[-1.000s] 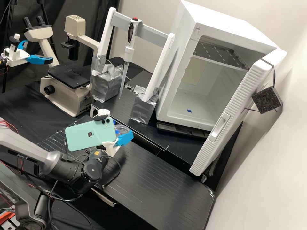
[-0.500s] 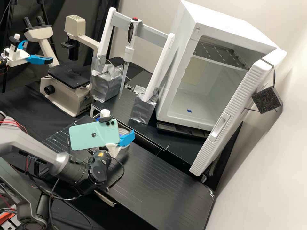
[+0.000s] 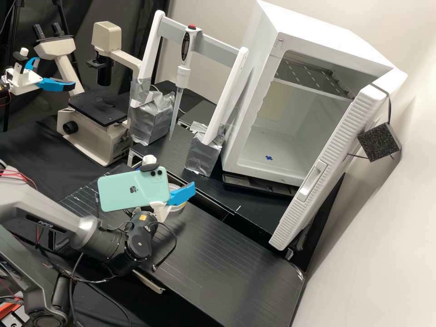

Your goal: Move the petri dish to the bench

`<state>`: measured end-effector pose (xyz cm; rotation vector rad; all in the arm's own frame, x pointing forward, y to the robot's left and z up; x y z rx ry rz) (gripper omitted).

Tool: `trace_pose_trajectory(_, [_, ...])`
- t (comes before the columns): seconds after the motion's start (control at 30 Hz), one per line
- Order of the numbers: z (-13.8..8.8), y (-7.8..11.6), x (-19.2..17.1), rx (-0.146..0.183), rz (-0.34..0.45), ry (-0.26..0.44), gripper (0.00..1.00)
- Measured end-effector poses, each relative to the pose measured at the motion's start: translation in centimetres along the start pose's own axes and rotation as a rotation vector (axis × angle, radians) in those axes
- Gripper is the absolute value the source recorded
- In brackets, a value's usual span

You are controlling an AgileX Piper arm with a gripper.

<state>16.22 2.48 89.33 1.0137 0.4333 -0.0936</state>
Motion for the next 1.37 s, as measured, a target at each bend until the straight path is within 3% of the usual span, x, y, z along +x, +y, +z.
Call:
trace_pose_trajectory(0.1, [-0.9,0.2,0.2,-0.008,0.033,0.024,1.0])
trace_pose_trajectory(0.2, [-2.0,0.4,0.4,0.004,0.091,0.057,1.0])
trace_pose_trajectory(0.3, [-2.7,1.2,0.7,0.045,0.194,0.087,1.0])
trace_pose_trajectory(0.43, [-3.4,2.6,0.9,0.141,0.365,0.133,1.0])
trace_pose_trajectory(0.53, [-3.5,3.2,1.2,0.212,0.444,0.157,1.0])
trace_pose_trajectory(0.67, [-3.2,3.2,2.1,0.292,0.466,0.181,1.0])
trace_pose_trajectory(0.83, [-3.3,2.9,3.1,0.352,0.454,0.209,1.0])
trace_pose_trajectory(0.9, [-3.6,2.9,3.6,0.403,0.503,0.218,1.0])
trace_pose_trajectory(0.97, [-3.6,2.8,4.0,0.433,0.562,0.2,1.0])
trace_pose_trajectory(1.17, [-3.7,2.4,4.7,0.484,0.649,0.138,1.0])
trace_pose_trajectory(1.37, [-4.0,2.2,5.2,0.514,0.664,0.13,1.0])
